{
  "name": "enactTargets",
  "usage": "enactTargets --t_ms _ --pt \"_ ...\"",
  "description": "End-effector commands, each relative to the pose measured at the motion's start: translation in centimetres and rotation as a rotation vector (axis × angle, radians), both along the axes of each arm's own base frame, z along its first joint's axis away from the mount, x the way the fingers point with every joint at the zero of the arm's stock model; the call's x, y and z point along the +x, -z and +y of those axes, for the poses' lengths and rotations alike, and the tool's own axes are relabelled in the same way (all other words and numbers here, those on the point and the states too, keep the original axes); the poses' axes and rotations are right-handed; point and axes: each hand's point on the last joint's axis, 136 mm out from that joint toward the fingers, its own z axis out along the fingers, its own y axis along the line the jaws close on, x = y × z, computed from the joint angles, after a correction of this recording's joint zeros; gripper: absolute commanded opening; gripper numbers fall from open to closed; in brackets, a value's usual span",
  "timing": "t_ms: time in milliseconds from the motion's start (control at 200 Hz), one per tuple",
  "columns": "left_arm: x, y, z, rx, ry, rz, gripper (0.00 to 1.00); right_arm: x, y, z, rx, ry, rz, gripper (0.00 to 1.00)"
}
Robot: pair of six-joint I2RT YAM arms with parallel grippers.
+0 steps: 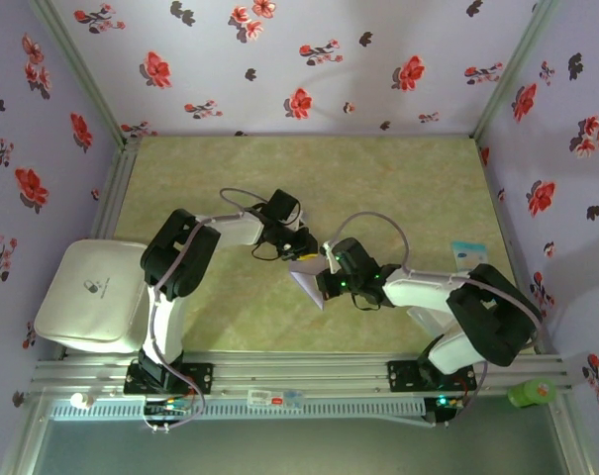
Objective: Fold a paper plane with a square sheet of paper (pick it up from the middle)
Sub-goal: Third fold the triangle at the center of the table.
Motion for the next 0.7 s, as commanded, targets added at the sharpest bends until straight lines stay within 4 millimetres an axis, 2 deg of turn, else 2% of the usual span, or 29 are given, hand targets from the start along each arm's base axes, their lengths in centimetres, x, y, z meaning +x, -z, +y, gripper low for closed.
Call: enactTargets --t_ms 0,695 --pt "-1.77 1.6 1.37 0.076 -0.001 0.048 0.19 0.83 0.08 -0.32 -0.028 0.02 -0.02 0.0" --pt "-1.85 1.54 1.48 0.081 0.002 0.05 0.19 1.29 0.44 0.09 -0.046 0.012 -0.009 0.0"
